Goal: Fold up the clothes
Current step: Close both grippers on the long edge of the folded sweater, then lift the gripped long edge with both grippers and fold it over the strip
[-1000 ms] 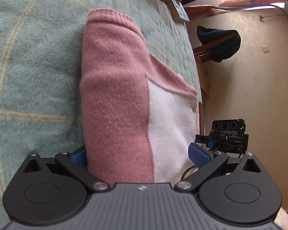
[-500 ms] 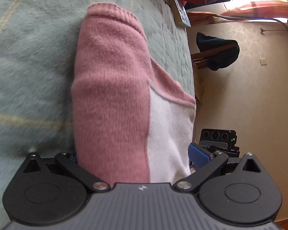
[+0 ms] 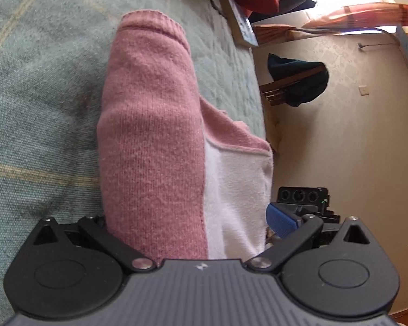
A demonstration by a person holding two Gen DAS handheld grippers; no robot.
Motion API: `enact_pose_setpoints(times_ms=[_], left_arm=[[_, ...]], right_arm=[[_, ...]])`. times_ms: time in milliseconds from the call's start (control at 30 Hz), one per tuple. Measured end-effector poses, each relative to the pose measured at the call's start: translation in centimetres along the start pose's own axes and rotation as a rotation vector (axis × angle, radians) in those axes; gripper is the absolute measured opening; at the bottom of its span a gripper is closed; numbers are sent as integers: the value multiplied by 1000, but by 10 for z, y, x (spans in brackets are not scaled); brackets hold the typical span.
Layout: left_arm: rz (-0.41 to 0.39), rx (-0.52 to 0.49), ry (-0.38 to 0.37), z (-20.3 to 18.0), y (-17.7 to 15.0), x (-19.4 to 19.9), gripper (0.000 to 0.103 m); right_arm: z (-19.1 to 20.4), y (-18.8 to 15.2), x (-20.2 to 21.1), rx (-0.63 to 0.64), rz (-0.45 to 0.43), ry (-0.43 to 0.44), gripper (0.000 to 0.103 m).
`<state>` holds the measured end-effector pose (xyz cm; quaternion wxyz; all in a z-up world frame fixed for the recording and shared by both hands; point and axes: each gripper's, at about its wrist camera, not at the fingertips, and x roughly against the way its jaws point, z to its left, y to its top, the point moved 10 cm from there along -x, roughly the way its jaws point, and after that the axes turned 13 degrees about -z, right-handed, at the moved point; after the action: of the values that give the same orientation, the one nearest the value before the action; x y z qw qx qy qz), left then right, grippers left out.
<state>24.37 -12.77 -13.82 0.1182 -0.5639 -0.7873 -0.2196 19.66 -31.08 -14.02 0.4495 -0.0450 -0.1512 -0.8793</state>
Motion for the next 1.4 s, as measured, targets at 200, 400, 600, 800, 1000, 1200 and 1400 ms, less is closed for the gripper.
enact_pose_setpoints(times_ms=[200, 400, 600, 800, 1000, 1200, 1400], left_arm=[[-21, -14, -21, -10, 3, 10, 101], [-57, -37, -25, -18, 13, 30, 101], [-104, -58, -15, -17, 21, 62, 101], [-167, -17, 8, 7, 31, 98, 101], [-261, 25, 35, 34, 48, 148, 101], [-377, 88, 62, 71, 69, 211, 101], [-456, 118, 105, 102, 96, 272, 101]], right_arm=[[16, 1, -6, 29, 12, 11, 103], [29, 1, -14, 43, 30, 24, 103], [43, 0, -33, 55, 65, 46, 103], [53, -6, -74, 54, 133, 34, 103], [77, -21, -139, 75, 226, 40, 103], [101, -39, -207, 95, 322, 50, 103], [120, -58, -275, 96, 410, 70, 103]])
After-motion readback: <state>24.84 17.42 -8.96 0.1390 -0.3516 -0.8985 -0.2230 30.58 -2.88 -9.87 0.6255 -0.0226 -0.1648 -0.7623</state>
